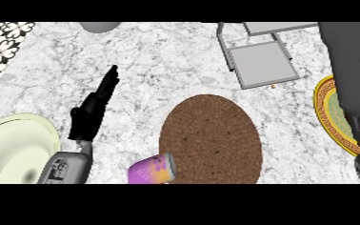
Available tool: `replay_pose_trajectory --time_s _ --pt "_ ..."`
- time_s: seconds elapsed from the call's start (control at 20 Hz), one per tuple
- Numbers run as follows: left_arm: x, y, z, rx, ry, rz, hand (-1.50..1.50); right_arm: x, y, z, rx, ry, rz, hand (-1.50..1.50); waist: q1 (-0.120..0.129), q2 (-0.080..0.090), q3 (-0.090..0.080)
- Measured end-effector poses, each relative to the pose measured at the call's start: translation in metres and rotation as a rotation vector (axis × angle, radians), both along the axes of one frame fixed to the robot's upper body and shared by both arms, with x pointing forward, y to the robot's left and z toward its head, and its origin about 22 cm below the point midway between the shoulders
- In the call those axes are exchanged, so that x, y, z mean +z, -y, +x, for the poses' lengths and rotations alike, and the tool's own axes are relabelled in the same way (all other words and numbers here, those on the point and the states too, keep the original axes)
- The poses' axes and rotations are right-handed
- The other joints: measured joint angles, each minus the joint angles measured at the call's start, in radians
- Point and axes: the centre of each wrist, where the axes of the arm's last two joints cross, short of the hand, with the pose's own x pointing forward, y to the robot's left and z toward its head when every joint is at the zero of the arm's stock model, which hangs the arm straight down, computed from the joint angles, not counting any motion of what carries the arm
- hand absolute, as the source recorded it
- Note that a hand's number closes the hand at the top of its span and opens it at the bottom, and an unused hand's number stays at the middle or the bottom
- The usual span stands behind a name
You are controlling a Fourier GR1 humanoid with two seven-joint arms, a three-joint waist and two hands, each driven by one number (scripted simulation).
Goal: Pick the eggplant from the placemat and place it in the tiered shelf
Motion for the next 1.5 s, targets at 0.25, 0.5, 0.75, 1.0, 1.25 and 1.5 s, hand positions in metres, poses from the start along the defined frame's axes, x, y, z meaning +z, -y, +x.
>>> replay_pose_trajectory --time_s 0.25,0.5,0.75,1.0,1.25,1.5 --pt "0.000 0.002 -0.001 0.007 0.003 -0.005 0.00 -0.008 0.020 0.000 -0.098 -0.032 0.013 -1.50 -0.004 -0.003 0.000" --pt "0.000 0.004 -0.002 0.010 -0.003 -0.007 0.00 -0.003 0.026 -0.004 -0.083 -0.010 0.107 -1.50 -0.006 -0.002 0.002" --pt "0.005 -0.001 -0.001 0.009 0.004 -0.005 0.00 0.012 0.031 -0.006 -0.018 0.012 0.190 -1.50 -0.006 -0.001 0.002" --pt "0.000 -0.004 0.001 0.015 0.000 0.003 0.00 0.024 0.023 -0.013 0.055 0.016 0.242 -1.50 -0.010 -0.002 0.003" --pt "0.001 0.003 0.003 0.018 -0.002 0.000 0.00 0.048 0.037 -0.022 0.070 0.107 0.372 -1.50 -0.011 -0.001 0.003" --pt "0.000 0.002 0.002 0.014 -0.001 -0.001 0.00 0.079 0.076 -0.042 0.019 0.210 0.514 -1.50 -0.017 -0.003 0.003"
